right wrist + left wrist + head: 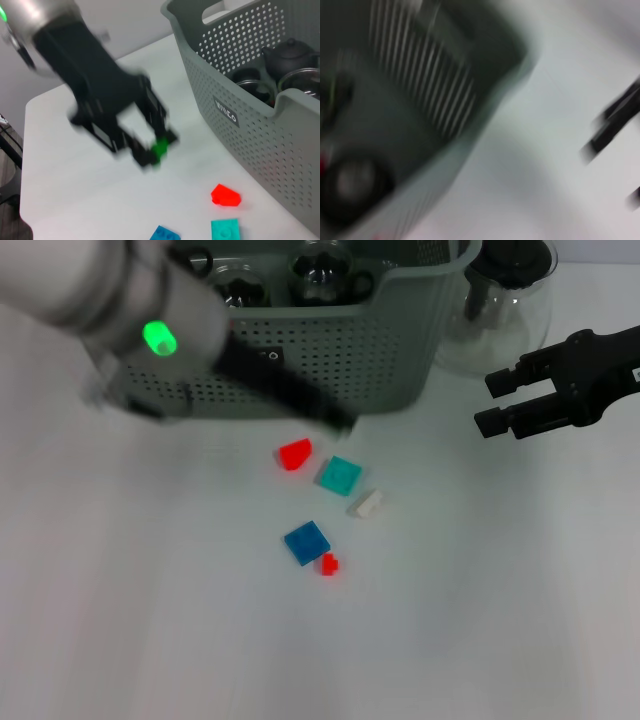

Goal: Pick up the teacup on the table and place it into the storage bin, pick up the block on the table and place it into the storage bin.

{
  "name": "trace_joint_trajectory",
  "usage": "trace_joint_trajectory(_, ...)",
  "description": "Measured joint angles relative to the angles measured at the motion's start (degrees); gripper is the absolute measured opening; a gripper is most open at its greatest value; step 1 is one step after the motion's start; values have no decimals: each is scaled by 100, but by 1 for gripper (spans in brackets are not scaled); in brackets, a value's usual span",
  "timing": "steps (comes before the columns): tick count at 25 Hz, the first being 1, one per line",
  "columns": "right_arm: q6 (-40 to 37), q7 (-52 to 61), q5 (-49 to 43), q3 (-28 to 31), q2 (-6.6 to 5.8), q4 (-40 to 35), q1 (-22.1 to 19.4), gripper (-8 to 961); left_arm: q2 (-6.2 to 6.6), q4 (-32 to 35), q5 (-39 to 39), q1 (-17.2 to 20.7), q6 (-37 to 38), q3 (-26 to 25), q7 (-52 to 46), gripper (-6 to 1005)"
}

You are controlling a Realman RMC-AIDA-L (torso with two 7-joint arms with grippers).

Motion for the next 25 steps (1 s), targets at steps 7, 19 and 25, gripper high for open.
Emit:
trace_joint_trajectory(7,-21,18,3,17,5,0,55,686,356,1,-439,-823,125,-1530,522,423)
trace_joint_trajectory(19,-26,146,6,-4,51,0,185,687,813,-3107,1367,-2307,-2010,-1600,218,438)
trace_joint_trajectory(25,-6,168,8,0,51,0,188,687,690,-3326,1935,-2376,-2352,-1552,36,446)
